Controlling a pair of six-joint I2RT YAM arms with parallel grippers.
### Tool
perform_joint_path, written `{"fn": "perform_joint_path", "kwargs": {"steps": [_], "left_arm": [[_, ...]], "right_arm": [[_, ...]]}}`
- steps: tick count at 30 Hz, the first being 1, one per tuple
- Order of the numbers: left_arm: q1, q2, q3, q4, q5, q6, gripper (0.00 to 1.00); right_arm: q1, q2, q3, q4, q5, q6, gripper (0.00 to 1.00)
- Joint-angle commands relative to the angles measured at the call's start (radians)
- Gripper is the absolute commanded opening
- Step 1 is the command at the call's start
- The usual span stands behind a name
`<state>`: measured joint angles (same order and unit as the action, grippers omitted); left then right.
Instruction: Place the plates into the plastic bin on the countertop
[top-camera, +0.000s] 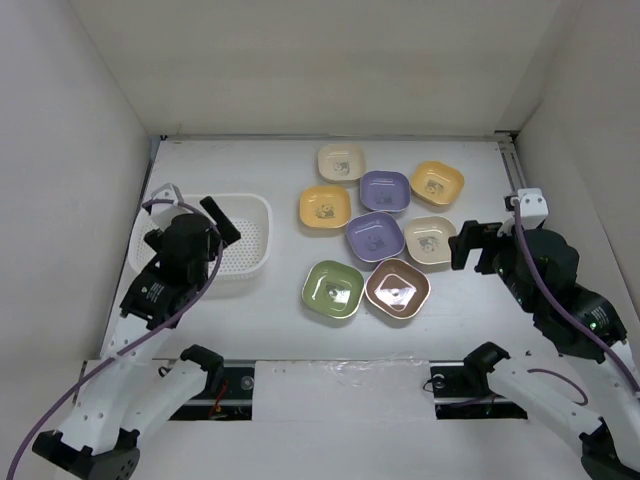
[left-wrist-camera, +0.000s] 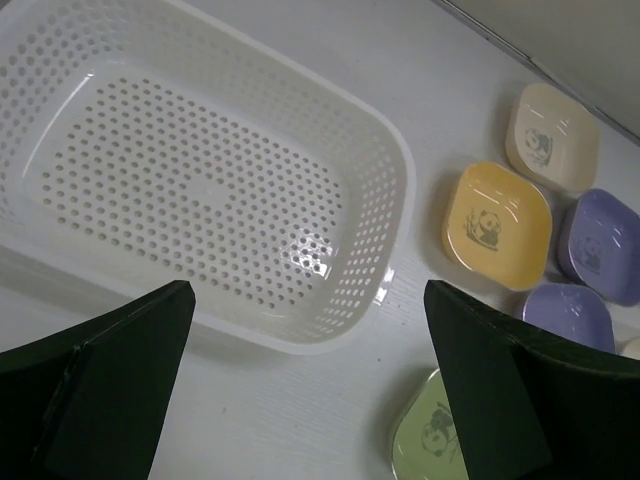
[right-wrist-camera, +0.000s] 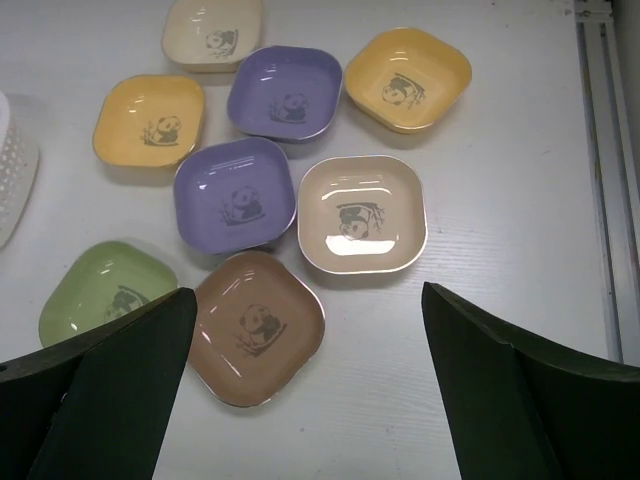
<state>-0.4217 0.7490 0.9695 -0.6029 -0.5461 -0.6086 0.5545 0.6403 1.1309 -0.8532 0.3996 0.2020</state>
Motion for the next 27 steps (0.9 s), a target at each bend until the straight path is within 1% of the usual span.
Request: {"fn": "perform_joint_path", "kwargs": {"steps": [1,2,4,5,6,10,11,14,17,18,24,25,26,27], "left_arm": [[0.004,0.045,0.076,0.023,0.142,0.040,1.00],[-0.006,0.094,0.090,0.006,0.171,0.040,1.00],[-0.058,0.139,0.100,-0.003,0.192,-0.003,1.00],[-0.101,0.171,0.100,-0.003,0.211,-0.016,1.00],[-0.114,0.182,0.100,-0.003,0.227,-0.016,1.00],[-0.124,0.191,0.069,0.069,0.342,-0.019,1.00],[-0.124,0.191,0.058,0.078,0.394,-0.004,1.00],[-0.124,0.204,0.058,0.097,0.483,0.036,1.00],[-0.124,0.222,0.049,0.120,0.521,0.081,1.00],[-0.124,0.231,0.049,0.120,0.556,0.096,1.00],[-0.124,0.397,0.011,0.164,0.554,0.170,1.00],[-0.124,0.427,0.011,0.164,0.592,0.191,1.00],[-0.138,0.484,0.011,0.164,0.601,0.191,0.97],[-0.167,0.503,0.011,0.175,0.579,0.191,0.97]], "right_arm": [[-0.005,-0.019,0.035,0.023,-0.024,-0.013,1.00],[-0.005,-0.028,0.035,0.023,-0.024,-0.022,1.00],[-0.005,-0.028,0.035,0.023,-0.024,-0.023,1.00],[-0.005,-0.037,0.023,0.023,-0.024,-0.023,1.00],[-0.005,-0.037,0.023,0.023,-0.024,-0.023,1.00],[-0.005,-0.048,0.001,0.023,-0.045,-0.023,1.00],[-0.005,-0.048,0.001,0.023,-0.045,-0.023,1.00],[-0.005,-0.057,-0.032,0.032,-0.045,-0.023,1.00],[-0.005,-0.057,-0.042,0.052,-0.064,-0.023,1.00],[-0.005,-0.057,-0.042,0.063,-0.076,-0.023,1.00],[-0.005,0.010,-0.042,0.101,-0.096,-0.023,1.00],[-0.005,0.022,-0.042,0.102,-0.105,-0.032,1.00],[-0.005,0.022,-0.042,0.115,-0.105,-0.032,1.00],[-0.005,0.031,-0.042,0.115,-0.105,-0.032,1.00]]}}
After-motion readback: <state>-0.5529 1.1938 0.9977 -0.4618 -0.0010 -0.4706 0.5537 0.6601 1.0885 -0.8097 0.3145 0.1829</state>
